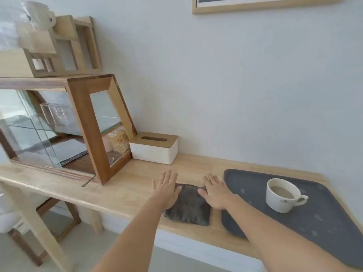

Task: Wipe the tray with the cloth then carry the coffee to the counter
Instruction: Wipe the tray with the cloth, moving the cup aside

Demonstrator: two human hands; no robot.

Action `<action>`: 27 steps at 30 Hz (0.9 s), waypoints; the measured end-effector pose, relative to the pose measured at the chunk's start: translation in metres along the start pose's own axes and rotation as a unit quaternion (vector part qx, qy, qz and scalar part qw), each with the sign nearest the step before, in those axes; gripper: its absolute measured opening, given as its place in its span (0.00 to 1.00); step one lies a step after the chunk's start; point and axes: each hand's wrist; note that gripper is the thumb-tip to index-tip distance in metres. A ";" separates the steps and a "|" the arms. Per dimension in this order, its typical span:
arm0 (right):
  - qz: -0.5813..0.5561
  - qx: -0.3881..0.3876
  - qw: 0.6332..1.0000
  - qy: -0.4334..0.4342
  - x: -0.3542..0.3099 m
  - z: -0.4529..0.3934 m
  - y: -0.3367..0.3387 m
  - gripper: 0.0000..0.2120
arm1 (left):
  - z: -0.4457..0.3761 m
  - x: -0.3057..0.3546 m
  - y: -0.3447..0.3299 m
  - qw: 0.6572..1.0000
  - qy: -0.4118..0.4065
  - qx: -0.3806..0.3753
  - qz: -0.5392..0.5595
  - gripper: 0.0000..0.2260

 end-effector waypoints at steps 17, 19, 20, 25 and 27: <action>-0.185 0.199 0.962 -0.025 -0.027 0.023 -0.030 0.17 | 0.017 -0.022 -0.050 0.992 -0.048 0.071 0.088 0.22; -0.211 0.238 0.947 -0.038 -0.022 0.029 -0.021 0.17 | 0.021 -0.019 -0.051 0.974 -0.094 0.112 0.170 0.21; -0.224 0.258 0.939 -0.044 -0.018 0.033 -0.016 0.17 | 0.022 -0.016 -0.051 0.963 -0.111 0.130 0.210 0.21; -0.208 0.338 0.916 -0.065 0.022 0.060 0.017 0.17 | 0.022 0.022 -0.043 0.925 -0.159 0.180 0.294 0.19; -0.173 0.339 0.922 -0.075 0.044 0.067 0.024 0.19 | 0.019 0.047 -0.041 0.918 -0.174 0.175 0.310 0.20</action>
Point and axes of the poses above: each hand's wrist, its own z-axis away from the middle knuckle, its own y-axis out of the back of the hand, x = y × z, and after that the axes turned 13 degrees about z, right-handed
